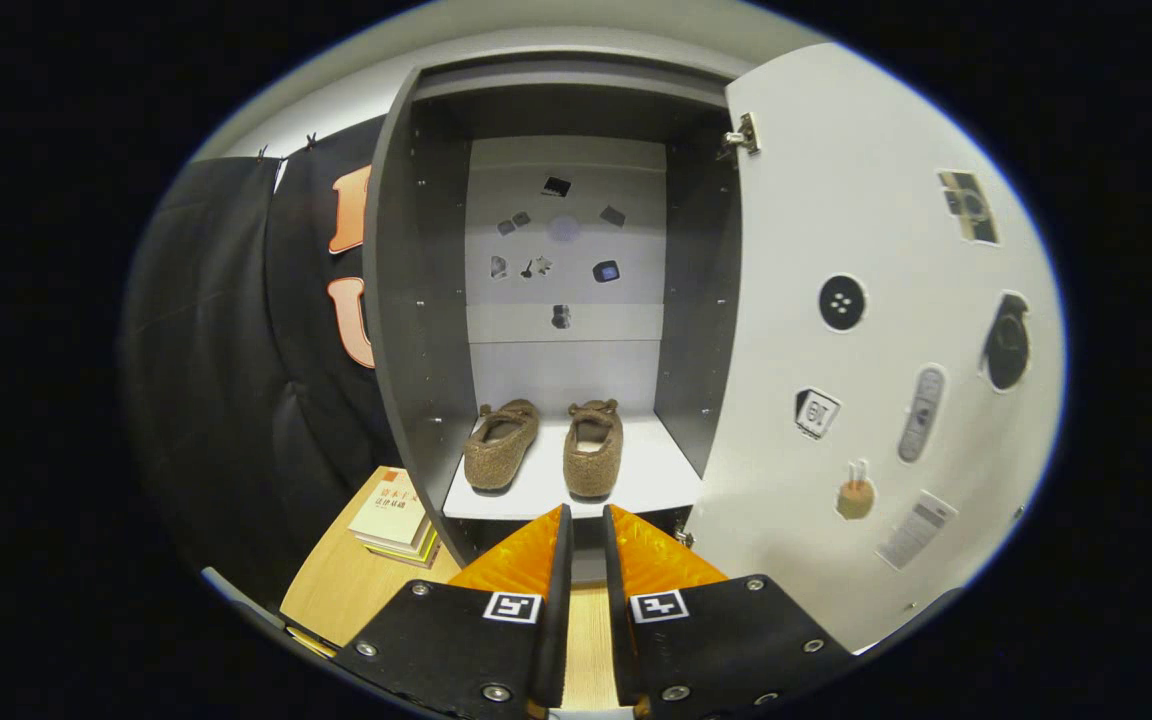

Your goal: Open the shoe cabinet door, grab the shoes and put them into the shoe cabinet, then close the shoe cabinet door.

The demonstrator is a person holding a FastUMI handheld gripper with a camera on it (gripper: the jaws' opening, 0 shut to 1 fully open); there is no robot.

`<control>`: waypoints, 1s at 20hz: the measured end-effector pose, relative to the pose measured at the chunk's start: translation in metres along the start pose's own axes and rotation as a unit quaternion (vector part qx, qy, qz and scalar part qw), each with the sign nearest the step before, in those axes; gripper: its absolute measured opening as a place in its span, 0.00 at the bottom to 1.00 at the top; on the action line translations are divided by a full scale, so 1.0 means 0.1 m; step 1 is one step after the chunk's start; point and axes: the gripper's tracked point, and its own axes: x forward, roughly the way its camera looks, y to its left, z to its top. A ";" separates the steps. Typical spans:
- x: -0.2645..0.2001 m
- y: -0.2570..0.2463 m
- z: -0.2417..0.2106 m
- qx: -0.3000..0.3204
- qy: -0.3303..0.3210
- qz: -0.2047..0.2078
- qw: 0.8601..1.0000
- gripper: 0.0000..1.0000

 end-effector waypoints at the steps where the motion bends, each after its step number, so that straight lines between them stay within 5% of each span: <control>1: -0.09 -0.01 -0.04 0.004 0.000 -0.001 1.000 0.19; 9: -0.99 -0.35 -0.28 0.026 -0.023 -0.027 0.999 0.18; 20: -1.93 -1.48 -0.58 0.054 -0.035 -0.109 0.992 0.19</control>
